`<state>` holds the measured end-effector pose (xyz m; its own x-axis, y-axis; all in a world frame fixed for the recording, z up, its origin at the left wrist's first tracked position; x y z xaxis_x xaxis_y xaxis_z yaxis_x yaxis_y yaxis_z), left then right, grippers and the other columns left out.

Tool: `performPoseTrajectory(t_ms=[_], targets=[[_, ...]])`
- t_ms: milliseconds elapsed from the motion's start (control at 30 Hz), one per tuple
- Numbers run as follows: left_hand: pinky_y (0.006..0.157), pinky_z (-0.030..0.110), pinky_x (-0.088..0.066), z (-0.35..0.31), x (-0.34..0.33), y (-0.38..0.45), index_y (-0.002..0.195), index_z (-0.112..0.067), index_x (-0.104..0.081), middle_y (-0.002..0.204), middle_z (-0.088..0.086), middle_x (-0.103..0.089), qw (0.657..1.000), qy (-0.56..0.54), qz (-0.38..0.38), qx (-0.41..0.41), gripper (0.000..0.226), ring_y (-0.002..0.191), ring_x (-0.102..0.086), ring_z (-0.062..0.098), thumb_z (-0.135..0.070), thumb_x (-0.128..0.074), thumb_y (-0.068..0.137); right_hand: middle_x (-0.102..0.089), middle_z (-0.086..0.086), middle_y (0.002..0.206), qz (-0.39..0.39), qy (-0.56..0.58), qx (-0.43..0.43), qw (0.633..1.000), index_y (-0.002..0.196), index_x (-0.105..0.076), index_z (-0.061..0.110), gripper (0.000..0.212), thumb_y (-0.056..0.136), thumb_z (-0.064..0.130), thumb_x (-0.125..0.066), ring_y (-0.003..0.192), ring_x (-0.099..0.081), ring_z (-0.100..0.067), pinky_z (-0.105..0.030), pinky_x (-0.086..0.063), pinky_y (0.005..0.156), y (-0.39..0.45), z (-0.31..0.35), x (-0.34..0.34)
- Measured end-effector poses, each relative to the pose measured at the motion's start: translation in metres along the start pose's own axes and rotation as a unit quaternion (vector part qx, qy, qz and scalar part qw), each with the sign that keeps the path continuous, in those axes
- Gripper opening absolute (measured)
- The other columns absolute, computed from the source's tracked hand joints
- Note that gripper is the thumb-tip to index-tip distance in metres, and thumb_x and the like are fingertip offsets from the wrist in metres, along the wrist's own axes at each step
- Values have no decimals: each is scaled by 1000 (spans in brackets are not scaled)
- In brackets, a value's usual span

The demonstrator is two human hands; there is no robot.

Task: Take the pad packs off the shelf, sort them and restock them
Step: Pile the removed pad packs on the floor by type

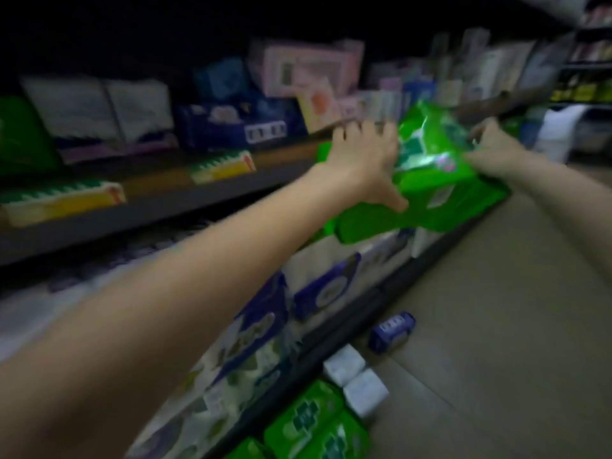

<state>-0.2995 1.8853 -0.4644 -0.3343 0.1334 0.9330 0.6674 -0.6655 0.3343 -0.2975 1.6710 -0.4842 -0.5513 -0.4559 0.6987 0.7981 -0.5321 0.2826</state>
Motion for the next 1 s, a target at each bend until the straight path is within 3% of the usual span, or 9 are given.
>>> performPoseTrajectory(t_ms=[100,200,300,400,533,700,800,900,1000], targets=[[104,40,-27,-33,-100,-18,138,-6,-26,136,17,-37,995,-10,93,-23,102,126,-35,34,-58,-74,64,-44,-26,134,102,-149,-102,978,134,-31,-3,88,70,34,-79,122,-46,-38,-39,-38,101,-36,-106,-43],[106,41,-26,-60,-202,-61,141,-5,-21,136,18,-36,983,-21,175,-41,105,126,-35,34,-59,-72,66,-45,-24,134,218,-202,-144,944,133,-32,-2,88,68,30,-82,123,-46,-37,-36,-37,98,-93,-190,-111],[107,41,-23,-71,-288,-108,147,-4,-10,136,18,-32,974,14,219,-58,112,125,-33,33,-62,-66,69,-43,-23,135,273,-234,-120,925,135,-34,0,89,67,33,-82,123,-44,-34,-32,-38,95,-144,-246,-184],[108,43,-24,-61,-354,-155,148,-2,-3,136,19,-32,961,56,267,-43,121,124,-35,34,-67,-66,67,-35,-21,139,271,-341,-84,896,140,-24,7,94,71,47,-75,128,-34,-36,-38,-33,100,-182,-280,-242],[86,38,-46,-33,-408,-202,139,3,-39,112,19,-56,948,111,298,14,138,97,-57,33,-81,-71,33,-32,-19,136,283,-432,-18,856,143,-14,4,96,76,50,-67,126,-33,-33,-40,-33,101,-228,-316,-303],[104,38,-25,-18,-427,-209,147,1,3,136,16,-27,942,55,332,-4,132,123,-30,30,-79,-57,61,-35,-18,131,347,-350,-50,869,142,-16,-1,111,68,58,-73,122,-37,-30,-38,-36,99,-259,-350,-331],[104,38,-24,-21,-432,-204,148,-2,1,134,15,-27,942,51,331,-30,131,121,-29,29,-79,-58,60,-37,-19,128,361,-239,-128,893,140,-20,-3,110,64,51,-80,120,-38,-31,-37,-36,100,-261,-356,-335],[103,38,-27,-23,-435,-200,148,-5,-3,131,14,-28,940,40,338,-35,130,119,-31,28,-76,-63,58,-44,-19,125,359,-197,-208,888,126,-42,1,91,59,46,-84,117,-45,-31,-35,-41,96,-259,-360,-338],[98,37,-35,-23,-440,-192,146,-8,-17,127,13,-32,931,-32,363,-17,117,115,-38,27,-67,-71,60,-45,-18,130,327,-186,-267,887,129,-39,3,96,57,43,-87,123,-44,-33,-39,-40,99,-260,-356,-342]])
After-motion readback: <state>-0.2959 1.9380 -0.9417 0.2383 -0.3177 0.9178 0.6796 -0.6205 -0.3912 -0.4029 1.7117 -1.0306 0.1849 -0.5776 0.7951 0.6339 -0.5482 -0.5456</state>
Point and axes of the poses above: each hand's wrist, its own y-axis towards the middle knuckle, its own x-axis out of the back of the hand, z = x × y, the point moved 6 cm from there along y, towards the middle knuckle
